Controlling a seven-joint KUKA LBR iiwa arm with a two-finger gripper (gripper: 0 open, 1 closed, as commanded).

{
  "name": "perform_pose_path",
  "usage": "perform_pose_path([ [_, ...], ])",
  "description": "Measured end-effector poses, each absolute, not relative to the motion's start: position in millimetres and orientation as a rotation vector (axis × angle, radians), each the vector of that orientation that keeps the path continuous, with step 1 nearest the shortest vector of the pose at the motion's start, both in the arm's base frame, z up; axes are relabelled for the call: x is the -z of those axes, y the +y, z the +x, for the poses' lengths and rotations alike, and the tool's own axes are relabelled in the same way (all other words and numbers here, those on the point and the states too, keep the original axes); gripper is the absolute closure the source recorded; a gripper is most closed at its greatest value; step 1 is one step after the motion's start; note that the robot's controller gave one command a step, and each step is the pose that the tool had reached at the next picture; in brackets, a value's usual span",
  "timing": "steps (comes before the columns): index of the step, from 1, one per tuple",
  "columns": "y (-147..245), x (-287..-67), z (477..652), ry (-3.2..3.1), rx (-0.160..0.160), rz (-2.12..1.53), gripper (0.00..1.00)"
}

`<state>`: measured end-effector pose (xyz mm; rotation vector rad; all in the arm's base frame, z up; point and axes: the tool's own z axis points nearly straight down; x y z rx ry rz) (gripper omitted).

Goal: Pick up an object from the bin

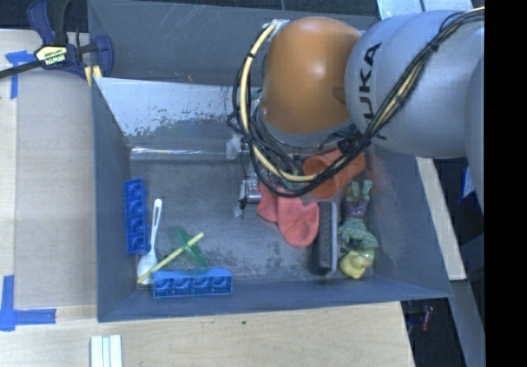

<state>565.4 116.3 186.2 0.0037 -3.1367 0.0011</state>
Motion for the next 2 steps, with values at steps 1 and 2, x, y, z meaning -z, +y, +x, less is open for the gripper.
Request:
perform_pose_path([
  [1,115.7,-191.2,566.8,-3.145,0.001,0.001,0.0],
  [2,50.7,-155.8,569.3,-3.144,0.001,0.084,0.0],
])
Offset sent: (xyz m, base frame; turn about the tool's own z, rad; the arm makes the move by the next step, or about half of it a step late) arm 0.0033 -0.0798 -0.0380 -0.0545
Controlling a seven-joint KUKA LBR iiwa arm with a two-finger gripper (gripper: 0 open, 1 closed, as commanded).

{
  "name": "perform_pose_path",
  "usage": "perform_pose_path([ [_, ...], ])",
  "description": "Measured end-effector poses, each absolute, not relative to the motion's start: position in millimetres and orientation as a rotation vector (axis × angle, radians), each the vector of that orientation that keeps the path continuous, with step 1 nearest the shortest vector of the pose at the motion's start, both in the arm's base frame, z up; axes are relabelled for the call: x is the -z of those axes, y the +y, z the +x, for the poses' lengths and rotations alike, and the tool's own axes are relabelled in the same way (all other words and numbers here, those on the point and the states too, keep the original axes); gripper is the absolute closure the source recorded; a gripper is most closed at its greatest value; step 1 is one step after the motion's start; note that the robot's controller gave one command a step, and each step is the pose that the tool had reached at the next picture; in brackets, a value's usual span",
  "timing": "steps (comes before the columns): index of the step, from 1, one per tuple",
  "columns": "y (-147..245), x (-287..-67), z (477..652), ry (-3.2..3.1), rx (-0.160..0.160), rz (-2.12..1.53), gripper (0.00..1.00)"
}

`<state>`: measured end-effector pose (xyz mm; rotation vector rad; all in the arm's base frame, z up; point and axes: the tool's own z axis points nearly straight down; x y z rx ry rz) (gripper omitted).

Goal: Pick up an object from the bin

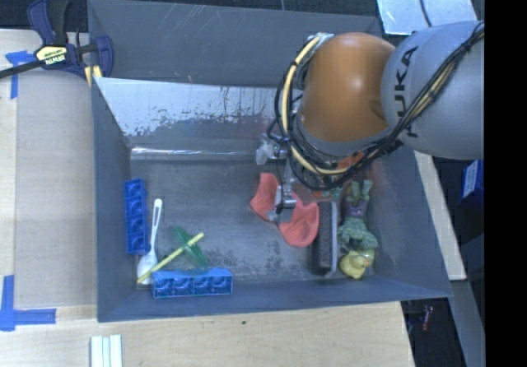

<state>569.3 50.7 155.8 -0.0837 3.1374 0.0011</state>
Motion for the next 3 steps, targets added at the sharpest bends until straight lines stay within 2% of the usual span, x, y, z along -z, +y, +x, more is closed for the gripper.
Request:
perform_pose_path([
  [1,45.8,-201.9,577.5,3.14,-0.004,0.064,0.0],
  [2,15.2,-163.4,577.1,3.13,-0.002,-0.004,0.0],
  [3,-9.9,-114.3,589.4,3.118,-0.008,-0.107,0.0],
])
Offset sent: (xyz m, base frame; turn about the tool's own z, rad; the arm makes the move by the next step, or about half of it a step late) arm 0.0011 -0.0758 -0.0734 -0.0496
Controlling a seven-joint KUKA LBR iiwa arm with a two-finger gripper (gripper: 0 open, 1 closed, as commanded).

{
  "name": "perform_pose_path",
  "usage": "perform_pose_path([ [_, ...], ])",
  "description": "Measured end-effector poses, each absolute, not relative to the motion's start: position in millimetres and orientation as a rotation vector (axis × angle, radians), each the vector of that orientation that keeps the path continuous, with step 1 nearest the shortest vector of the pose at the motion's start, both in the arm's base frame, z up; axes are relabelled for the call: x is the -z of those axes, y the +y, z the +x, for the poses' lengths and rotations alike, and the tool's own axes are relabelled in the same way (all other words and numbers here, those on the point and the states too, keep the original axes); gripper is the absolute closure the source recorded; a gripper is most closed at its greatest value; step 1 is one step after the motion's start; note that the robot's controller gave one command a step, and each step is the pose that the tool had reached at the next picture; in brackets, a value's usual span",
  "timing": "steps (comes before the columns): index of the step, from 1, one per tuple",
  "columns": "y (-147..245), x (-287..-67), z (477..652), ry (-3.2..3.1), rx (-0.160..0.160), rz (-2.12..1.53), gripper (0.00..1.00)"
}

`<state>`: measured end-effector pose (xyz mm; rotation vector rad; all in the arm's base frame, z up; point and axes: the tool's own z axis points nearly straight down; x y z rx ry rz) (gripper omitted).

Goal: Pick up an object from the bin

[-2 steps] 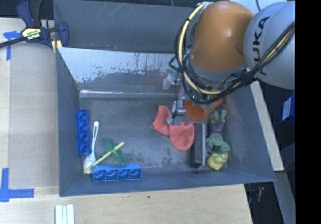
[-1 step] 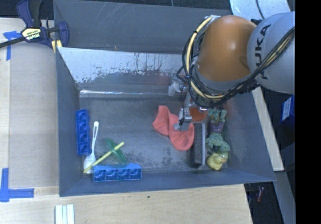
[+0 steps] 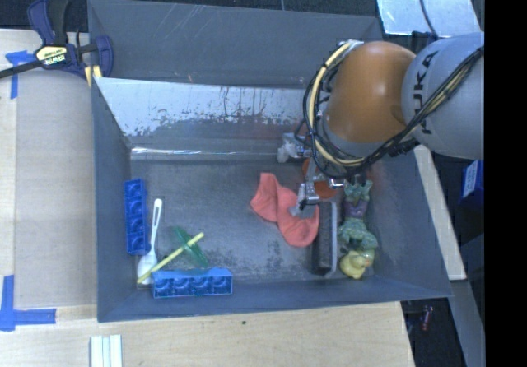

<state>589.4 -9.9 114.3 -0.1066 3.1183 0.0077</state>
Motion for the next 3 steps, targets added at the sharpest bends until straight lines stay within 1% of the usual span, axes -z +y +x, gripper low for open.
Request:
perform_pose_path([
  [1,-42.8,-71.0,572.6,3.13,-0.002,0.128,1.0],
  [2,-42.9,-71.0,572.6,3.13,-0.002,0.128,1.0],
  [3,-43.8,-127.7,569.2,3.136,-0.003,0.122,1.0],
])
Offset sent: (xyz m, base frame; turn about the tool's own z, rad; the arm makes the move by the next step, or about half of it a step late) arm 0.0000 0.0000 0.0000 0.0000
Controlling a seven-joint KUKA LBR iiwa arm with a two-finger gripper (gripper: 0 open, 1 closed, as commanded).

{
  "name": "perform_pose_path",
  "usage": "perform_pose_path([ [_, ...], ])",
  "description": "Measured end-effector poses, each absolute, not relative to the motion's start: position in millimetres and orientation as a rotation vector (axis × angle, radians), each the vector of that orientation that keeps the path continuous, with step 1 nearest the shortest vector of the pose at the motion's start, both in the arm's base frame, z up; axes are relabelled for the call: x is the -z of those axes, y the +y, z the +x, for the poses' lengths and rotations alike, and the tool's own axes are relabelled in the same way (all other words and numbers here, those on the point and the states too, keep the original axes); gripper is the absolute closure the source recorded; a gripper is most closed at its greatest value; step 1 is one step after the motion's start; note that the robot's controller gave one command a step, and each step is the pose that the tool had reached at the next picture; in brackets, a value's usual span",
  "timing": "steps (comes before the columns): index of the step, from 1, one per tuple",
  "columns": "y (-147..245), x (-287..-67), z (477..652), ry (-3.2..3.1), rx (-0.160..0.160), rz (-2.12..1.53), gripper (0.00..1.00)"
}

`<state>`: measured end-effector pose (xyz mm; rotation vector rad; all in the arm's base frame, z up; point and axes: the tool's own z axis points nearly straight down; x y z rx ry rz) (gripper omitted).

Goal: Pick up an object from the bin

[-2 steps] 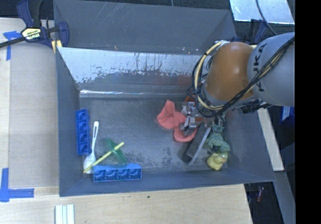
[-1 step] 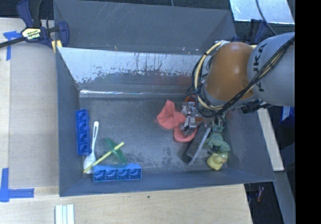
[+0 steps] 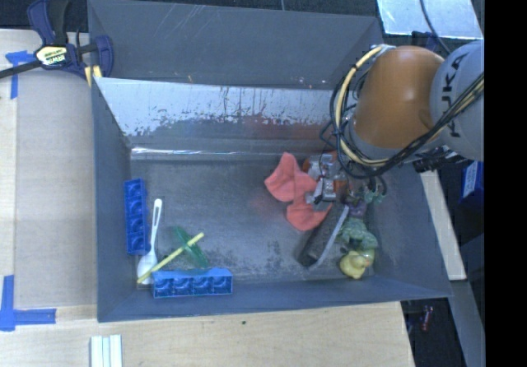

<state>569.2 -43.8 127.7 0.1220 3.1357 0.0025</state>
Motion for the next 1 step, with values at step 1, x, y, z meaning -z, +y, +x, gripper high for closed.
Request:
perform_pose_path([
  [1,-46.9,-204.2,569.5,3.137,-0.002,0.073,1.0],
])
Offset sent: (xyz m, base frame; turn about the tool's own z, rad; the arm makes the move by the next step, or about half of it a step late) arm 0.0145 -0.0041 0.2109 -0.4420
